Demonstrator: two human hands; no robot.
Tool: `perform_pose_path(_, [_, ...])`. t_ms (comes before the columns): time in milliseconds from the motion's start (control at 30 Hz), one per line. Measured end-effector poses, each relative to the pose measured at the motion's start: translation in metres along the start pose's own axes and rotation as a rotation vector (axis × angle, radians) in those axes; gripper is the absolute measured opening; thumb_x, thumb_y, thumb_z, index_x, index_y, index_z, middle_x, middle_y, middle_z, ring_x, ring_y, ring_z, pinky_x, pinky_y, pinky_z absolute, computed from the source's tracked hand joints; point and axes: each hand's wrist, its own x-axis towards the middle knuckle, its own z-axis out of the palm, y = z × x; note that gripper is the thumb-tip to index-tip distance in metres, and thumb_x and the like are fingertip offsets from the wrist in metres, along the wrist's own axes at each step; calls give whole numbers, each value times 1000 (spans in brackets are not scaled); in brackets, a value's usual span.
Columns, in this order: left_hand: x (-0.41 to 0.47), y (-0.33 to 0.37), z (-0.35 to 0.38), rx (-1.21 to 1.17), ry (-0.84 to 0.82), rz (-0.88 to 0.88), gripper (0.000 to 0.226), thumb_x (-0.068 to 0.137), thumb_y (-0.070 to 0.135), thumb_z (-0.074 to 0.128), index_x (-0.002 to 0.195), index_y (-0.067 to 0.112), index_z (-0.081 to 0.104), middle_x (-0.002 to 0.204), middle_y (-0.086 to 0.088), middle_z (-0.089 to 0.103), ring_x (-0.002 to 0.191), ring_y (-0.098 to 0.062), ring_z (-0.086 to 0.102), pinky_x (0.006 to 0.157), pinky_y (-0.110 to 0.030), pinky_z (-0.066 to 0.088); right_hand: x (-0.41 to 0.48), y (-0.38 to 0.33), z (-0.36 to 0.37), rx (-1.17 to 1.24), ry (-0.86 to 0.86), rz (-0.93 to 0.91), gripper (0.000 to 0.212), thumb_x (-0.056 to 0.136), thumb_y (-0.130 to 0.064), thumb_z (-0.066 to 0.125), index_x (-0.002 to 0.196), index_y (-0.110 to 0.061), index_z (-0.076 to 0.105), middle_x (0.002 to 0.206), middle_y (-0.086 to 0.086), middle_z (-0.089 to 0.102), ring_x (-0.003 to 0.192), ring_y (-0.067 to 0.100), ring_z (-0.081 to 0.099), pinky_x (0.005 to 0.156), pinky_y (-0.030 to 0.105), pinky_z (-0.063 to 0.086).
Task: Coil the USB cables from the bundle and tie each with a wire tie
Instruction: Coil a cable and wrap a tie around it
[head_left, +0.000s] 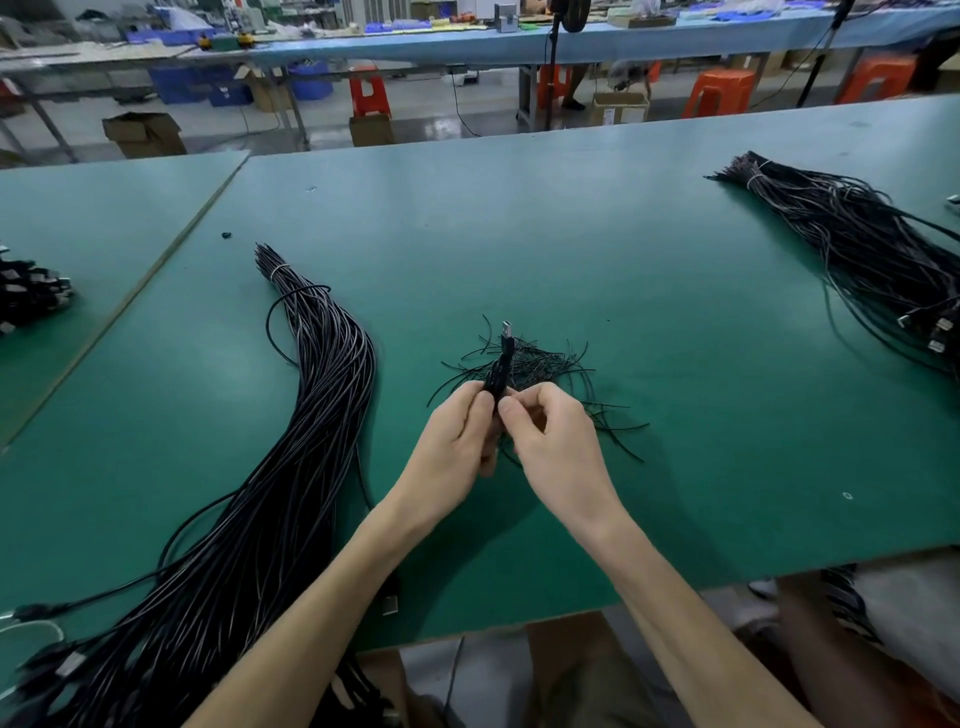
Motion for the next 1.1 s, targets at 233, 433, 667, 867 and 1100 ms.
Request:
perform_pose_path(233, [3, 0, -12, -248, -31, -122, 44, 112, 25, 38, 119, -16, 54, 65, 5, 40, 58, -13, 42, 49, -20, 34, -2, 2, 6, 412, 8, 128, 10, 100, -13, 64, 95, -8, 71, 77, -5, 70, 65, 7, 61, 56, 21, 45])
perform_pose_path(433, [6, -2, -19, -410, -136, -94, 38, 105, 32, 46, 117, 10, 75, 70, 2, 48, 67, -14, 47, 51, -17, 37, -2, 0, -2, 483, -52, 115, 11, 99, -10, 66, 100, -2, 74, 81, 7, 73, 72, 14, 66, 61, 27, 45])
perform_pose_path(667, [5, 1, -21, -445, -95, -126, 36, 109, 27, 44, 122, 5, 71, 78, -13, 29, 73, -19, 45, 69, -33, 32, 2, 3, -11, 434, -138, 48, 15, 100, -14, 64, 101, -9, 77, 91, 9, 78, 79, 15, 70, 65, 27, 46])
perform_pose_path(867, [4, 6, -22, -586, -151, -182, 36, 107, 25, 46, 121, 6, 73, 69, 5, 30, 64, -12, 41, 63, -28, 27, 1, 6, -8, 164, -48, -171, 11, 100, -12, 64, 101, -16, 75, 88, -6, 76, 78, 8, 69, 75, 19, 53])
perform_pose_path(1100, [5, 3, -22, -736, -171, -241, 37, 108, 23, 44, 123, 3, 72, 70, 8, 30, 58, -6, 28, 49, -17, 36, -11, 5, 8, -474, 215, -599, 3, 97, -5, 67, 97, -4, 70, 94, 4, 64, 84, 20, 62, 77, 33, 54])
